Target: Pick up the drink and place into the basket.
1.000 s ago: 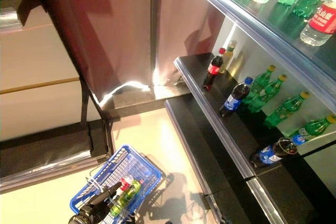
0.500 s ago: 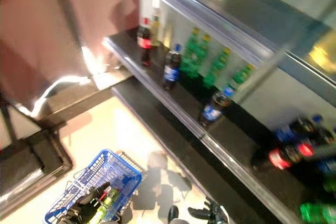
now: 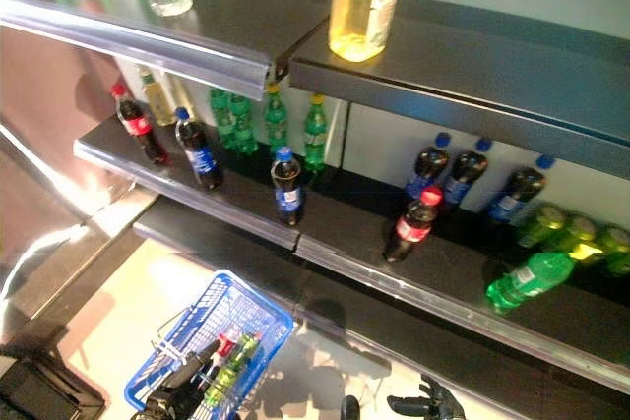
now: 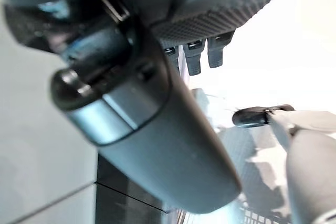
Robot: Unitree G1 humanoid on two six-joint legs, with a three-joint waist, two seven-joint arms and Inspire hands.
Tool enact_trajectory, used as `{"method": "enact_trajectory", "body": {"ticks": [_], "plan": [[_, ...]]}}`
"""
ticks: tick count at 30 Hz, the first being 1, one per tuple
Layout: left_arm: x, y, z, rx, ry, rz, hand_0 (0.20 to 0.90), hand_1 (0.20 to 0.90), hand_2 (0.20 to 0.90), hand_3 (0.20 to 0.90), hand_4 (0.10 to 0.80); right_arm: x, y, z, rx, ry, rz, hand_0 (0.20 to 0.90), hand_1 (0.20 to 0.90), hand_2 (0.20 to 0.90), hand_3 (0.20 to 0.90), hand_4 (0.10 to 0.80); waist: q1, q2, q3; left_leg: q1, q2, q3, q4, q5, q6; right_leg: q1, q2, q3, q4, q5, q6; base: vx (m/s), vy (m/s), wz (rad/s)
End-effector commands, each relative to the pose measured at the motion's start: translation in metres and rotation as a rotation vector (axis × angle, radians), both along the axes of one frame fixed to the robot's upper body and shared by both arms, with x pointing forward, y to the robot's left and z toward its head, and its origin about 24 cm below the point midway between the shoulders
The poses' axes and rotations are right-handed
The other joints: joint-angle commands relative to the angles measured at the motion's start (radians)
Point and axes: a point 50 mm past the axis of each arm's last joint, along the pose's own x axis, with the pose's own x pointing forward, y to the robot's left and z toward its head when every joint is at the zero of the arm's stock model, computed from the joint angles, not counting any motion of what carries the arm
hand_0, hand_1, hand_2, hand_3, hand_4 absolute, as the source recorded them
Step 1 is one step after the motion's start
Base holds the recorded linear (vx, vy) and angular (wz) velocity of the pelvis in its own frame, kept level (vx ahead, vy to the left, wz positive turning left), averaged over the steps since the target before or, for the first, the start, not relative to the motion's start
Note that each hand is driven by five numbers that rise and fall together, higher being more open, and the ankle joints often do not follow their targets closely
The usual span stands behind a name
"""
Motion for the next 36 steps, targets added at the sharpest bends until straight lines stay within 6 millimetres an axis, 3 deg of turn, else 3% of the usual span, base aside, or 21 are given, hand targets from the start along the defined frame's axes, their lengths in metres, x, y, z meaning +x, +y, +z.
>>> {"method": "enact_trajectory", "body": {"ticks": [1,9,21,24,27,28,30,32,35,36], "plan": [[0.019,0.024,0.015,0.027,-0.169,0.028,0.3,0.3,0.3,0.2,0.1,0.006,-0.001,0.002,-0.005,-0.054,-0.046,0.9,0.9,0.9,0.9,0.8,-0.008,-0.014,-0.026,-0.084,-0.025,0.005,-0.015,0.055,0.03,0.094,-0.067,-0.055,0.064,-0.096,0.04,0.066,0.103,0.24],[0.005,0.029,0.011,0.044,-0.136,0.008,0.3,0.3,0.3,0.2,0.1,-0.006,0.007,-0.003,0.019,-0.036,-0.039,0.9,0.9,0.9,0.9,0.8,-0.029,-0.013,-0.048,-0.002,-0.05,0.024,-0.064,0.027,0.046,0.105,-0.085,-0.062,0.045,-0.074,0.063,0.03,0.043,-0.04],[-0.006,0.044,0.01,0.094,-0.091,0.041,0.3,0.3,0.3,0.2,0.1,-0.006,0.002,-0.003,0.014,-0.029,-0.061,0.9,0.9,0.9,0.9,0.8,-0.029,-0.023,-0.073,0.027,-0.041,0.032,-0.066,0.013,0.05,0.114,-0.07,-0.055,0.031,-0.074,0.054,0.0,-0.001,0.0],[-0.006,0.044,0.01,0.088,-0.101,0.046,0.3,0.3,0.3,0.2,0.1,-0.005,0.001,-0.002,0.007,-0.023,-0.062,0.9,0.9,0.9,0.9,0.8,-0.029,-0.025,-0.072,0.032,-0.043,0.022,-0.063,0.01,0.054,0.114,-0.052,-0.038,0.048,-0.091,0.041,0.007,0.024,-0.02],[-0.004,0.044,0.012,0.087,-0.114,0.036,0.3,0.3,0.3,0.2,0.1,0.005,-0.001,0.002,0.009,-0.049,-0.05,0.9,0.9,0.9,0.9,0.8,-0.024,-0.042,-0.055,0.01,-0.051,-0.046,0.03,-0.018,0.061,0.099,-0.04,0.016,0.114,-0.119,0.021,-0.034,0.119,-0.03],[0.002,0.044,0.014,0.078,-0.135,0.05,0.3,0.3,0.3,0.2,0.1,0.013,-0.005,0.006,0.0,-0.068,-0.039,0.9,0.9,0.9,0.9,0.8,-0.011,-0.063,-0.035,-0.037,-0.084,-0.129,0.122,-0.061,0.071,0.084,-0.043,0.06,0.133,-0.119,0.015,-0.136,0.192,-0.14],[0.006,0.043,0.014,0.077,-0.14,0.055,0.3,0.3,0.3,0.2,0.1,0.016,-0.009,0.008,-0.016,-0.086,-0.067,0.9,0.9,0.9,0.9,0.8,-0.008,-0.07,-0.028,-0.058,-0.097,-0.141,0.134,-0.075,0.079,0.07,-0.047,0.073,0.133,-0.115,0.018,-0.099,0.179,-0.33],[0.009,0.043,0.014,0.075,-0.126,0.033,0.3,0.3,0.3,0.2,0.1,0.011,-0.013,0.008,-0.03,-0.086,-0.105,0.9,0.9,0.9,0.9,0.8,-0.021,-0.078,-0.026,-0.048,-0.1,-0.099,0.097,-0.076,0.091,0.048,-0.061,0.083,0.11,-0.082,0.044,-0.063,0.179,-0.64],[0.012,0.05,0.017,0.104,-0.132,0.008,0.3,0.3,0.3,0.2,0.1,0.002,-0.014,0.007,-0.006,-0.095,-0.111,0.9,0.9,0.9,0.9,0.8,-0.04,-0.1,-0.017,-0.015,-0.122,-0.051,0.033,-0.07,0.096,-0.031,-0.111,0.076,0.051,0.076,0.105,-0.147,0.015,-0.76],[0.016,0.055,0.021,0.12,-0.151,0.019,0.3,0.3,0.3,0.2,0.1,0.003,-0.011,0.006,0.005,-0.087,-0.09,0.9,0.9,0.9,0.9,0.8,-0.033,-0.104,-0.006,0.005,-0.13,-0.026,0.001,-0.073,0.097,-0.057,-0.139,0.017,0.029,0.132,0.12,-0.212,-0.055,-0.81]]}}
